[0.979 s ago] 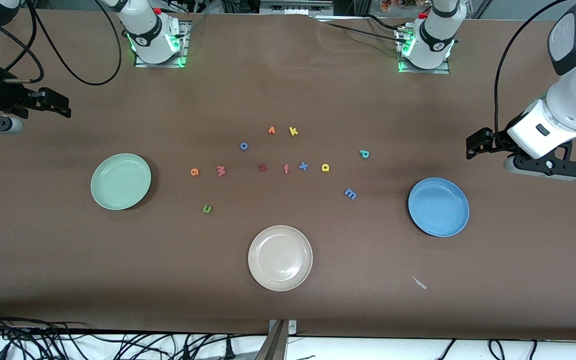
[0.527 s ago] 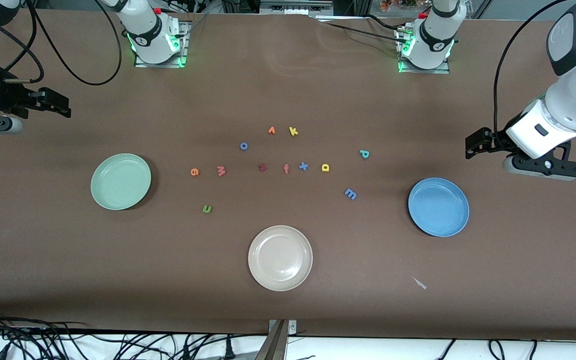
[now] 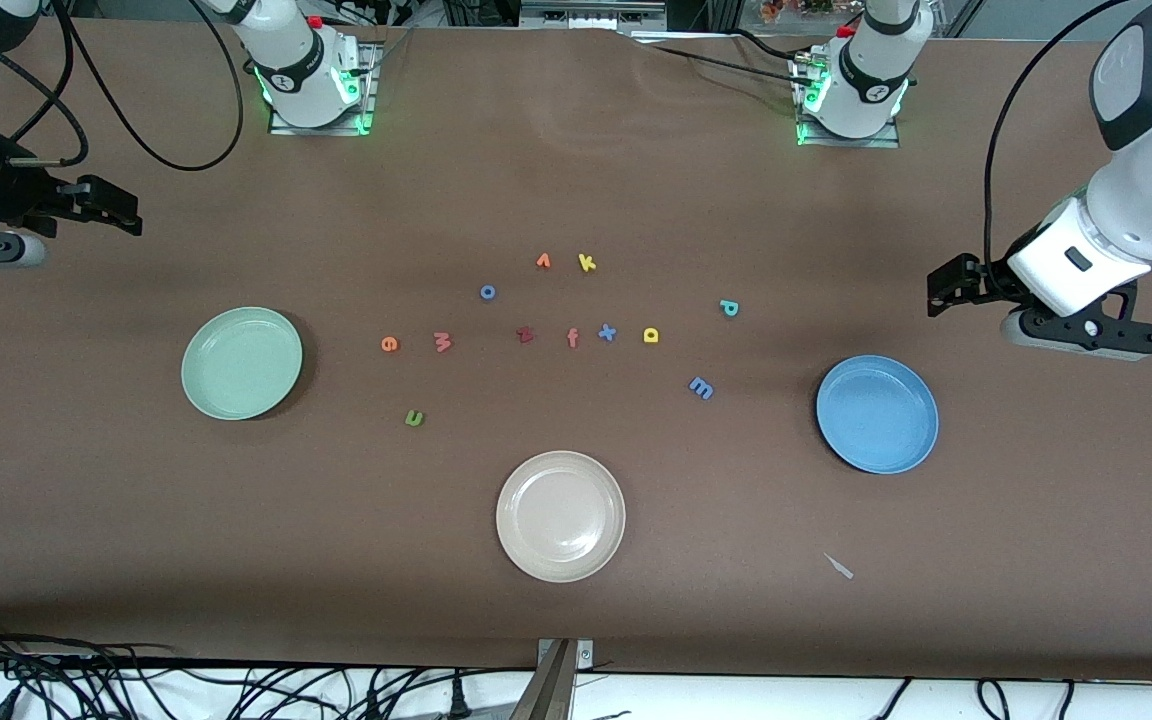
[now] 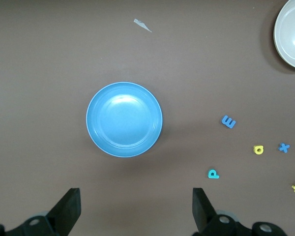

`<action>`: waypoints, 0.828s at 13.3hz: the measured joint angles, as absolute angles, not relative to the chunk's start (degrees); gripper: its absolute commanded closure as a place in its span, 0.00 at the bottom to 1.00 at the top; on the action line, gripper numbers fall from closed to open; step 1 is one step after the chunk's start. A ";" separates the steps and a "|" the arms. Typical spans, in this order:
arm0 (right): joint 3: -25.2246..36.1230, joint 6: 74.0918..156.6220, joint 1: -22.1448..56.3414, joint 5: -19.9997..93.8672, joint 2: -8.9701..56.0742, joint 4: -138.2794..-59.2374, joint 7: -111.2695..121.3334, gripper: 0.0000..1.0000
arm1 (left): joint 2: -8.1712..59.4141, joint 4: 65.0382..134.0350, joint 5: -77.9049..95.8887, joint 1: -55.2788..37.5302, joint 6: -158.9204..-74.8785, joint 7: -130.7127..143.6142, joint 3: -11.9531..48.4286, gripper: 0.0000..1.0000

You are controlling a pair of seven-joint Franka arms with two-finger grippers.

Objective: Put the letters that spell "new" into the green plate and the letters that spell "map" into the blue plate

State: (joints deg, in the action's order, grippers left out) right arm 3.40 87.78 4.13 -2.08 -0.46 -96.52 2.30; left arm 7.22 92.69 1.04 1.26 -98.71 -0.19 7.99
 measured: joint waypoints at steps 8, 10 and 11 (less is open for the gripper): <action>3.40 87.78 4.13 -2.08 -0.36 -96.52 2.30 0.00 | 7.22 92.69 1.05 1.24 -98.51 -0.19 8.09 0.00; 3.40 87.78 4.13 -2.08 -0.36 -96.52 2.30 0.00 | 7.23 92.69 1.05 1.28 -98.11 -0.19 8.09 0.00; 3.40 87.78 4.13 -2.07 -0.35 -96.52 2.30 0.00 | 7.22 92.69 1.05 1.28 -97.93 -0.19 8.10 0.00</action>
